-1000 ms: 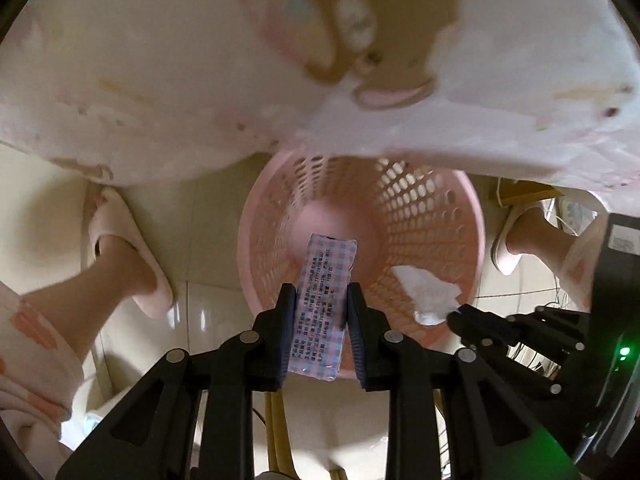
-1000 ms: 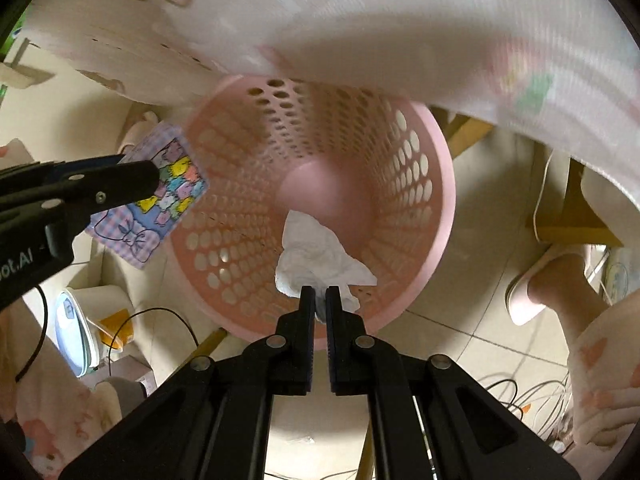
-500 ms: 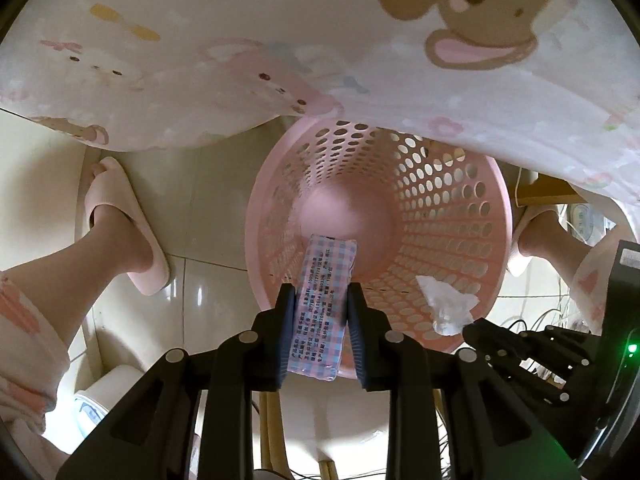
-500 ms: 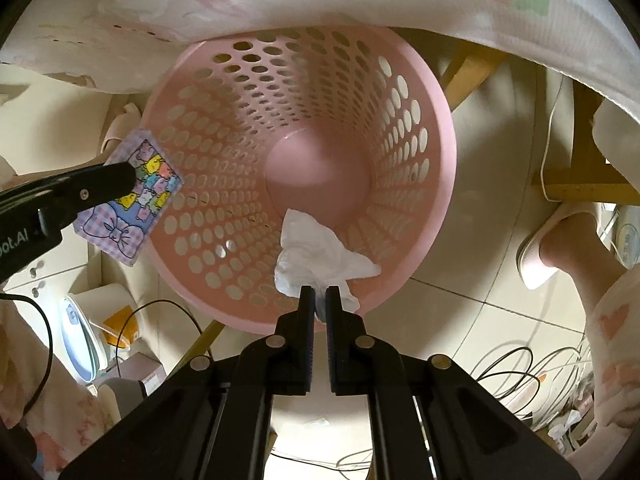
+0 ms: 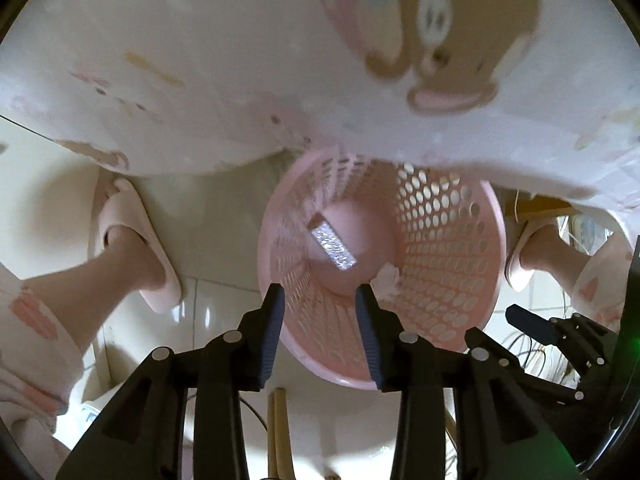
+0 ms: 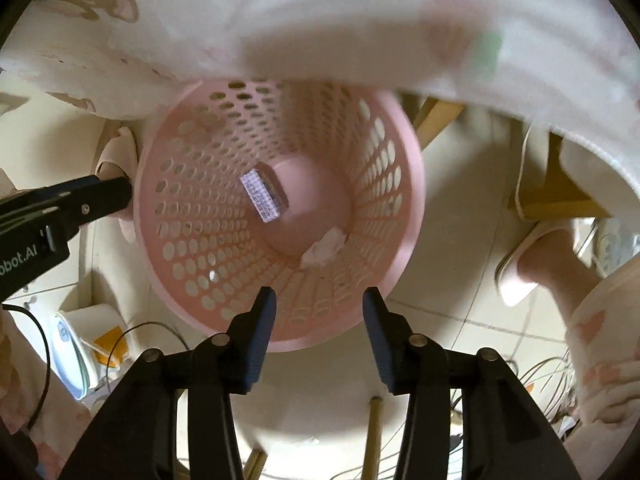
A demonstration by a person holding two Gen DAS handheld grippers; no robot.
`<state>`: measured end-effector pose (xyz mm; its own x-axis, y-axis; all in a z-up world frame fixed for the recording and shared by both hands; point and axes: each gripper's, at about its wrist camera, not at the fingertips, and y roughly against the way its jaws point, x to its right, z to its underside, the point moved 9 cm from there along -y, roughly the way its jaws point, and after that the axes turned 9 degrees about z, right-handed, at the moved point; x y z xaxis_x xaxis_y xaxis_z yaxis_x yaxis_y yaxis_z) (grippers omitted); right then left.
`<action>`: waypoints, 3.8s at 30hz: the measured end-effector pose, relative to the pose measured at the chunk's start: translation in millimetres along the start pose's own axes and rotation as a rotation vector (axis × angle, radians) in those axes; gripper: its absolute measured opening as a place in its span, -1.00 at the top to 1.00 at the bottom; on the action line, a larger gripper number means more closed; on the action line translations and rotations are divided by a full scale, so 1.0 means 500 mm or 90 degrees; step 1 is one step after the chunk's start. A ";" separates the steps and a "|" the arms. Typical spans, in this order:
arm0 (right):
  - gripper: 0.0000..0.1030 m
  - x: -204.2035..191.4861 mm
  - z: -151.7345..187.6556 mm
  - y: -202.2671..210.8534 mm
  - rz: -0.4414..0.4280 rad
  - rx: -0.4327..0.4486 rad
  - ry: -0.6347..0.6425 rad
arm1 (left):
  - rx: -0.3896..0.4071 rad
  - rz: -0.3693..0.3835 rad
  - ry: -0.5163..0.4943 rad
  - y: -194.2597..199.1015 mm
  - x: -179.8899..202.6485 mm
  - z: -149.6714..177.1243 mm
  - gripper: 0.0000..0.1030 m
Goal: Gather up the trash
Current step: 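Open both grippers to drop the box and tissue into the basket, then raise both grippers back up to the table, then grasp the white rolled paper with the left gripper, then grasp the small red item with the right gripper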
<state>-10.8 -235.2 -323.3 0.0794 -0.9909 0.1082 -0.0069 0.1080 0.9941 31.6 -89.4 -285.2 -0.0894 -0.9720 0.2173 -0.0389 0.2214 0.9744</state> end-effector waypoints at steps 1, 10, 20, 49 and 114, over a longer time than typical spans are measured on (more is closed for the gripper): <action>0.08 0.001 -0.004 0.009 0.004 0.011 0.000 | 0.015 0.002 -0.001 0.014 0.002 -0.004 0.30; -0.01 0.013 -0.031 0.143 0.030 0.163 0.010 | 0.134 -0.014 -0.040 0.135 0.014 -0.019 0.17; -0.06 0.026 -0.045 0.299 0.024 0.321 0.004 | 0.251 -0.007 -0.057 0.283 0.022 -0.049 0.04; -0.46 0.168 -0.196 0.537 0.043 0.550 -0.081 | 0.434 -0.022 -0.088 0.459 0.049 -0.204 -0.82; 0.22 0.144 -0.522 0.403 0.046 0.426 -0.039 | 0.474 -0.042 -0.096 0.408 0.010 -0.197 0.69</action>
<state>253.9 -264.1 -115.8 -0.0008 -0.9878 0.1554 -0.6276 0.1215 0.7690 121.1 -56.7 -79.8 -0.1964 -0.9757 0.0971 -0.7051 0.2094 0.6775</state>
